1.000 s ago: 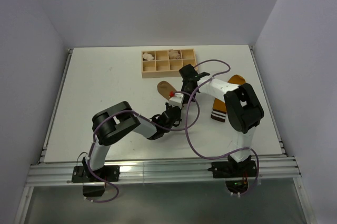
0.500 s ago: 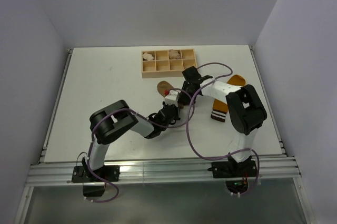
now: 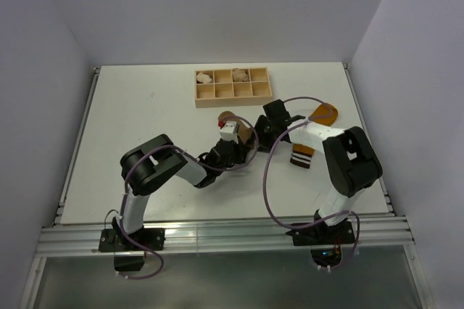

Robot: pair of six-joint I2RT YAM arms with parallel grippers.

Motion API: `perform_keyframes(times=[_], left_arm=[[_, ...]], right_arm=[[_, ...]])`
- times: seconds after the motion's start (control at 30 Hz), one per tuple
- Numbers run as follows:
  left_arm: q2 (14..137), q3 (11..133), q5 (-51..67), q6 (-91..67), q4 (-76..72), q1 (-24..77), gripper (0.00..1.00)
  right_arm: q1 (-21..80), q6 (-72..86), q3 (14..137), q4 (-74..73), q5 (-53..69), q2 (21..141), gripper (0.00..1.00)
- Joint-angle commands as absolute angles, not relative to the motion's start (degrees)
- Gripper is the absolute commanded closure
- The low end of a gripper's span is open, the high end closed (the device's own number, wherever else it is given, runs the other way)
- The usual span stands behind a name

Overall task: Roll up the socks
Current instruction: Roll the sock at the center of the board.

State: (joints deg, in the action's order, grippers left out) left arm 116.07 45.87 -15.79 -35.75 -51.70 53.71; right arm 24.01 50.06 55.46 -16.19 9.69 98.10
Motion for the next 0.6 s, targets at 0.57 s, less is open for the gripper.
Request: perform_keyframes(times=[0.57], left_arm=[[114.6, 43.0, -4.5, -42.5, -49.2, 49.1, 1.0]], right_arm=[[17.8, 50.8, 35.1, 22.0, 23.2, 87.3, 0.45]])
